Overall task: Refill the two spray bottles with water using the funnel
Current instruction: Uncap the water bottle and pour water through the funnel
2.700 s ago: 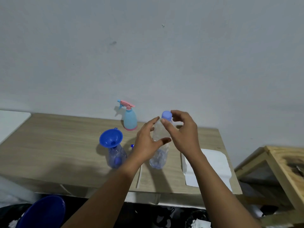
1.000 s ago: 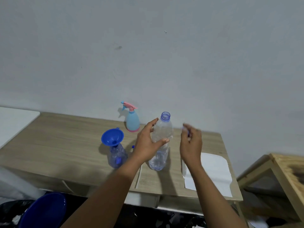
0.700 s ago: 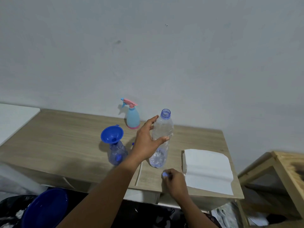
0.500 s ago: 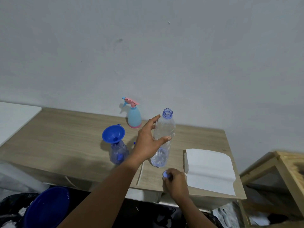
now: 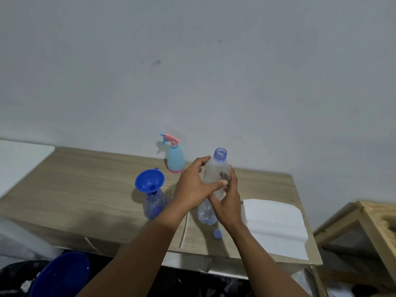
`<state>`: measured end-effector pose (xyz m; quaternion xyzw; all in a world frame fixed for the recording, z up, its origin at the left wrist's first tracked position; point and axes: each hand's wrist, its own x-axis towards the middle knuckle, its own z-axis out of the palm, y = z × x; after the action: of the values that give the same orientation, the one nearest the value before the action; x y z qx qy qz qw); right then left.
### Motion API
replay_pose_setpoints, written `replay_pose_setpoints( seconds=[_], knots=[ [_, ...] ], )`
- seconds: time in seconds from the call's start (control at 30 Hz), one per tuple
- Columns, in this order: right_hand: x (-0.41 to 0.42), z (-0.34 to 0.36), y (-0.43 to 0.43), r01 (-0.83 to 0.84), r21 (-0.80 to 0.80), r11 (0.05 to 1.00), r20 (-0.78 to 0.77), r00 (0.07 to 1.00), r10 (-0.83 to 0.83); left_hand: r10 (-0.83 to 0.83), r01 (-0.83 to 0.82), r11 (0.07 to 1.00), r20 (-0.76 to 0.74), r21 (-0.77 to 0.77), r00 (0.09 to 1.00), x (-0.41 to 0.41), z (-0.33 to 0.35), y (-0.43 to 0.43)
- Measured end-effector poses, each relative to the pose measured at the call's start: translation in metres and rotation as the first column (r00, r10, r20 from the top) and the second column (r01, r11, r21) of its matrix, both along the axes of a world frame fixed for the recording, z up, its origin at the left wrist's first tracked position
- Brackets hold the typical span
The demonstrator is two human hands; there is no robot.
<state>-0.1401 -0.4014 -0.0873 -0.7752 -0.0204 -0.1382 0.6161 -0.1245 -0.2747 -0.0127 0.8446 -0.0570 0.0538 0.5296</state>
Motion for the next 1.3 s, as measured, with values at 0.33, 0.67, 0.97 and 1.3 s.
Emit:
replay_pose_setpoints(
  seconds=[0.33,0.67,0.97,1.3],
  knots=[
    [0.005,0.017,0.009,0.023,-0.004,1.000,0.111,0.994,-0.022,0.247,-0.259,0.966,0.271,0.009,0.930,-0.028,0.011,0.066],
    [-0.003,0.056,0.034,-0.139,-0.474,0.869,0.036,0.983,0.177,0.238,-0.225,0.969,-0.130,0.104,0.963,-0.015,-0.047,0.164],
    [-0.023,0.056,0.066,-0.174,-0.682,0.710,-0.128,0.985,0.118,0.092,-0.092,0.996,-0.016,0.001,0.996,-0.003,-0.052,0.174],
    [-0.033,0.076,0.079,-0.202,-0.790,0.579,-0.217,0.975,0.044,0.035,-0.038,0.998,-0.056,-0.051,0.998,0.001,-0.058,0.187]
  ],
)
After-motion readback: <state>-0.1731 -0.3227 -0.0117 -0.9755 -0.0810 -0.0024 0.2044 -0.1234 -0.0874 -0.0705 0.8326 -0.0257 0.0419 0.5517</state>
